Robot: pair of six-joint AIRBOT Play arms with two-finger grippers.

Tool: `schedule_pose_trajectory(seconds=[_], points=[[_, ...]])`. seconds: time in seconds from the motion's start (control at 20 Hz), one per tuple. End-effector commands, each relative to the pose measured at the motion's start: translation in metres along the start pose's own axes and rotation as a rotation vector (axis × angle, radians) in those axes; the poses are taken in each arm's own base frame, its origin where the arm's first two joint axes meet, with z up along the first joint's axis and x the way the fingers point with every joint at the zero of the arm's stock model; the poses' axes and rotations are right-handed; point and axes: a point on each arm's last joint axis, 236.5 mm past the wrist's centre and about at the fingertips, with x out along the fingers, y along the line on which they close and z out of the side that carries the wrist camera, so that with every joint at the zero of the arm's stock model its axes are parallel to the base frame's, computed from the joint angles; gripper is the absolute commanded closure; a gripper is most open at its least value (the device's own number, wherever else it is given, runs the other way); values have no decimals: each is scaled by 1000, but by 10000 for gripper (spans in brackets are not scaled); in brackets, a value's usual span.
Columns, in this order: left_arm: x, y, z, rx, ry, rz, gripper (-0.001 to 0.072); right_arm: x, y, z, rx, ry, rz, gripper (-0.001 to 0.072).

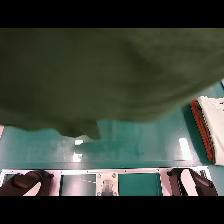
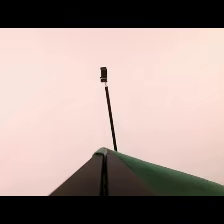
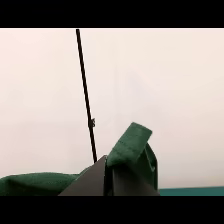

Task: Fold the shirts.

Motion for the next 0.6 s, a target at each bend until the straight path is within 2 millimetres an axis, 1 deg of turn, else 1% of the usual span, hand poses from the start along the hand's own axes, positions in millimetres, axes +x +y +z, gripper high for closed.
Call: schedule_pose_trajectory(seconds=[0.0, 0.05, 0.1, 0.15, 0.2, 0.25, 0.35, 0.4, 0.5, 0.55], points=[[23, 16, -49, 56, 120, 58, 684, 17, -12, -39, 89, 100, 11, 693], [37, 16, -79, 56, 189, 56, 684, 30, -21, -64, 142, 159, 19, 693], [52, 15, -116, 51, 273, 47, 684, 42, -30, -92, 193, 218, 25, 693], [68, 14, -156, 45, 362, 37, 683, 55, -41, -125, 243, 287, 31, 693], [83, 12, -203, 37, 463, 25, 684, 66, -53, -159, 288, 355, 32, 693], [98, 9, -254, 27, 566, 13, 683, 77, -68, -199, 338, 430, 22, 693], [121, 4, -354, 14, 748, -7, 684, 96, -102, -279, 422, 555, -29, 693], [132, 1, -408, 7, 829, -16, 684, 105, -117, -322, 450, 611, -56, 693], [151, -3, -501, -8, 942, -25, 684, 123, -135, -405, 479, 721, -92, 693], [158, -5, -540, -18, 973, -23, 683, 132, -139, -442, 487, 778, -100, 693]])
